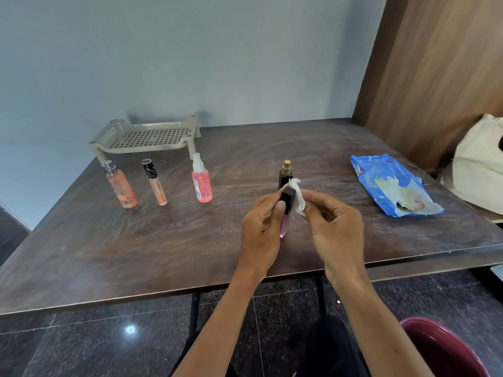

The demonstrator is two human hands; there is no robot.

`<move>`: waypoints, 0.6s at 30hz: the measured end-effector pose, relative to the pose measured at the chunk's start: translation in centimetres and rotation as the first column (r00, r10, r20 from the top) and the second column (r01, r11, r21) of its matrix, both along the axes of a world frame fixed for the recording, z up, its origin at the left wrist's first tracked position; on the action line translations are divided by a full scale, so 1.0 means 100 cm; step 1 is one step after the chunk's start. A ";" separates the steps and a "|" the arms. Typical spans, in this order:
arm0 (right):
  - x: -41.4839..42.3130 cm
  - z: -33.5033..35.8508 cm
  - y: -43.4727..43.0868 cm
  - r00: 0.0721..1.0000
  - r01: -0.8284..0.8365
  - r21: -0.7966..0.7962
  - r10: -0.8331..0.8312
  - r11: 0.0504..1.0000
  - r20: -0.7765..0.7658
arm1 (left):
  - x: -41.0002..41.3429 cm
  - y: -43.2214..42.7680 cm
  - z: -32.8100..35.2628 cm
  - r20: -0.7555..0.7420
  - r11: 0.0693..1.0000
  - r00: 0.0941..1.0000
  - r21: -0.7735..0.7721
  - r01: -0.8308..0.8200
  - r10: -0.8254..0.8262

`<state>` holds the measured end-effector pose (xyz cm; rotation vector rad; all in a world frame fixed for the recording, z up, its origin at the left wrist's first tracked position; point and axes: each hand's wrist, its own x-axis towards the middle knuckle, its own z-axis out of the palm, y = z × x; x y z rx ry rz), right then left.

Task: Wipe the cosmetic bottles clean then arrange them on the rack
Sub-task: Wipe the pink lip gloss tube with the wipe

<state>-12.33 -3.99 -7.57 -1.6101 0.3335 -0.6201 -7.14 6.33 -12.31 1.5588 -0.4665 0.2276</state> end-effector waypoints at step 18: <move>0.007 -0.004 0.008 0.997 -0.061 -0.073 0.064 0.996 0.040 | 0.001 0.001 -0.005 -0.029 0.993 0.996 -0.079 -0.084 0.082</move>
